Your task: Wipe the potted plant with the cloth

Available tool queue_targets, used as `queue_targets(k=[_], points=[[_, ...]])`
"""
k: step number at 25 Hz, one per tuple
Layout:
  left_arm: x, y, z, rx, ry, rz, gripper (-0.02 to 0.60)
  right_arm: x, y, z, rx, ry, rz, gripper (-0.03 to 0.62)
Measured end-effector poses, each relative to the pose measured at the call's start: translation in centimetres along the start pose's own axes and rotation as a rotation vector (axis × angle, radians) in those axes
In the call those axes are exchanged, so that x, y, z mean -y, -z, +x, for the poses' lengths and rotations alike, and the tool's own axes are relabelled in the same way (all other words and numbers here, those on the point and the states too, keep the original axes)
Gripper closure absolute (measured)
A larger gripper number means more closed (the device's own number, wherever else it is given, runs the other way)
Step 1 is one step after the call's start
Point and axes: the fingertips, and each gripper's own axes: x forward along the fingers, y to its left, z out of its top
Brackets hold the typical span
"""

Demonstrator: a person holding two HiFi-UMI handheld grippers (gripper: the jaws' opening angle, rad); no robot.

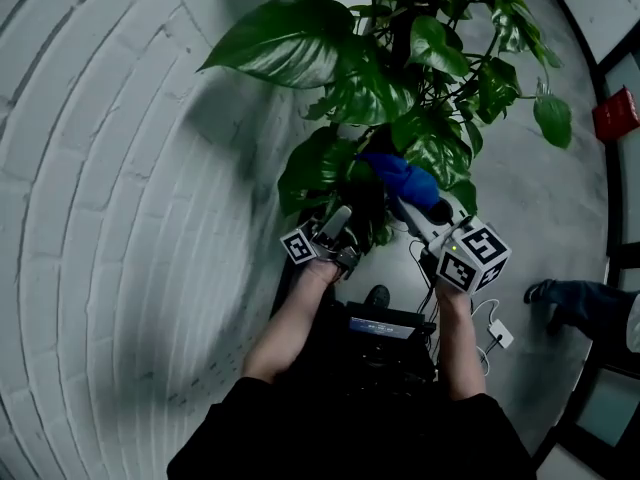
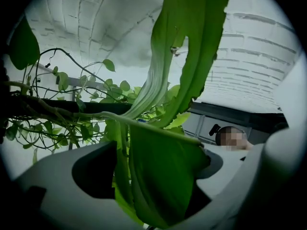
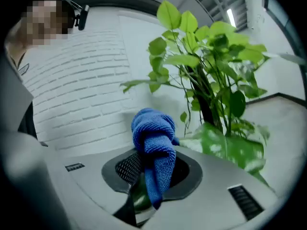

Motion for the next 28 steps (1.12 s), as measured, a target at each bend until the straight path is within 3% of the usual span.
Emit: queue_targets(k=[3, 5, 11, 19, 28], points=[[0.1, 0.1, 0.0, 0.007, -0.004, 0.000, 0.143, -1.4, -4.6, 2.5, 0.062, -0.055, -0.090, 0.487], [0.2, 0.2, 0.0, 0.011, -0.005, -0.003, 0.142, -1.7, -5.1, 5.2, 0.043, -0.084, -0.119, 0.487], [0.9, -0.1, 0.2, 0.026, 0.012, -0.003, 0.143, -0.3, 3.0, 10.8, -0.157, -0.126, -0.018, 0.487], [0.7, 0.2, 0.2, 0.025, 0.007, -0.023, 0.143, -0.4, 6.6, 6.4, -0.174, -0.123, 0.068, 0.487], [1.3, -0.3, 0.7, 0.026, 0.024, -0.009, 0.142, 0.0, 12.3, -1.4, -0.268, -0.023, 0.120, 0.487]])
